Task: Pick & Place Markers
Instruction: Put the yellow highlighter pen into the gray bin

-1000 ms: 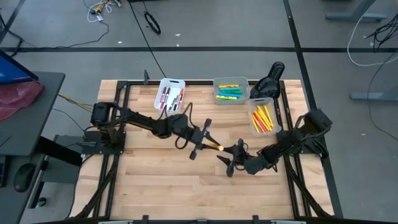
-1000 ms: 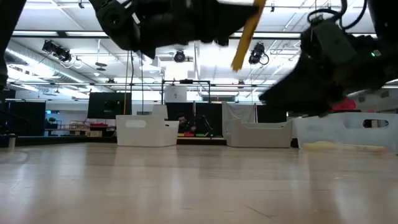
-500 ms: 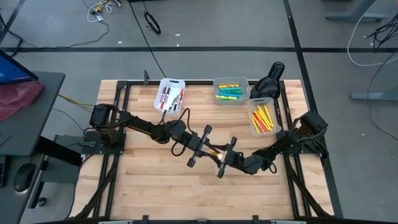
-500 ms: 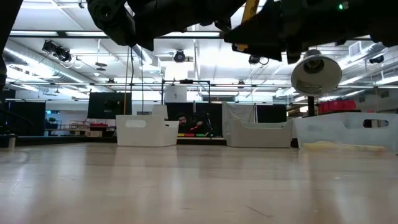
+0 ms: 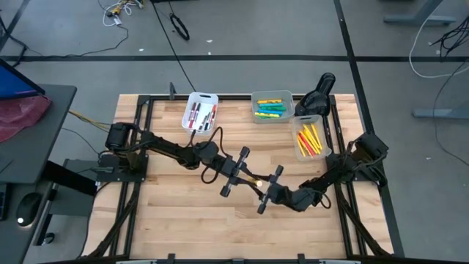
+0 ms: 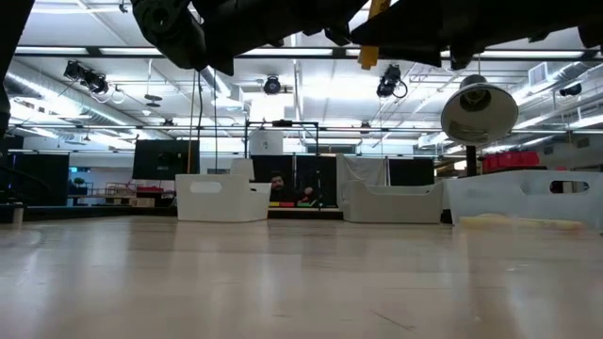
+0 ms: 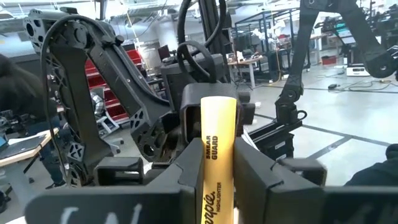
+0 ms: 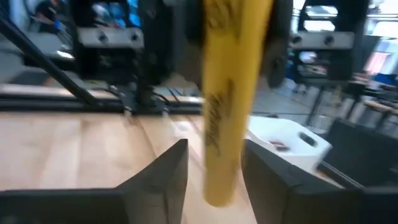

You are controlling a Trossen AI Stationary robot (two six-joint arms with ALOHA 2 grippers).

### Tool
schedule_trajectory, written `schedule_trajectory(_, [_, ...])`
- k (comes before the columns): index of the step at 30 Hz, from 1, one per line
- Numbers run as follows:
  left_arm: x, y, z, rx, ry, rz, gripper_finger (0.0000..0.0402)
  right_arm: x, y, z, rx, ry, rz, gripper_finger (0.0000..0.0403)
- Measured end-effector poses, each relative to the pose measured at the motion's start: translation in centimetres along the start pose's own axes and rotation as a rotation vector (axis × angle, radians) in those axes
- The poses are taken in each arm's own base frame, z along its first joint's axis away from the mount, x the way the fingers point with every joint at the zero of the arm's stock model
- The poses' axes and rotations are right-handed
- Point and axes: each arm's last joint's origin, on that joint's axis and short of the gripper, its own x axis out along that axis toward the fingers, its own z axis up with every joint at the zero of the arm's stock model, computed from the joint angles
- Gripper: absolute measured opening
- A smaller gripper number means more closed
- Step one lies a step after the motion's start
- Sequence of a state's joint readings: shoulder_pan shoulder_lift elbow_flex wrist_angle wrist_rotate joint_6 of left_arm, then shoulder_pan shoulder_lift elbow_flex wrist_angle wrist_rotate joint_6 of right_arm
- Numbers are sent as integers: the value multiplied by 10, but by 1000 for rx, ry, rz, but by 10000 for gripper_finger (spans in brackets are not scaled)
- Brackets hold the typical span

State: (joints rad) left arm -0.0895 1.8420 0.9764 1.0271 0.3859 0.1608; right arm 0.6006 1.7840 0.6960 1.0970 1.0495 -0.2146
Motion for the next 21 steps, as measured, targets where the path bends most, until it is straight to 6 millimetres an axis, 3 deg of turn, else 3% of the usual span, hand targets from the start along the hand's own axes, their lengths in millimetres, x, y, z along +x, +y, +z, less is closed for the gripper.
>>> schedule_trajectory(5, [0, 0, 0, -1, 0, 6, 64, 2, 1, 5, 42, -38, 62, 121])
schedule_trajectory(9, [0, 0, 0, -4, 0, 7, 73, 3, 1, 7, 38, -40, 59, 71])
schedule_trajectory(11, [0, 0, 0, -1, 0, 12, 95, 3, 1, 7, 38, -40, 58, 52])
schedule_trajectory(21, [-6, 12, -4, -45, 83, 42, 213, -4, -5, 13, 145, 35, -2, 52])
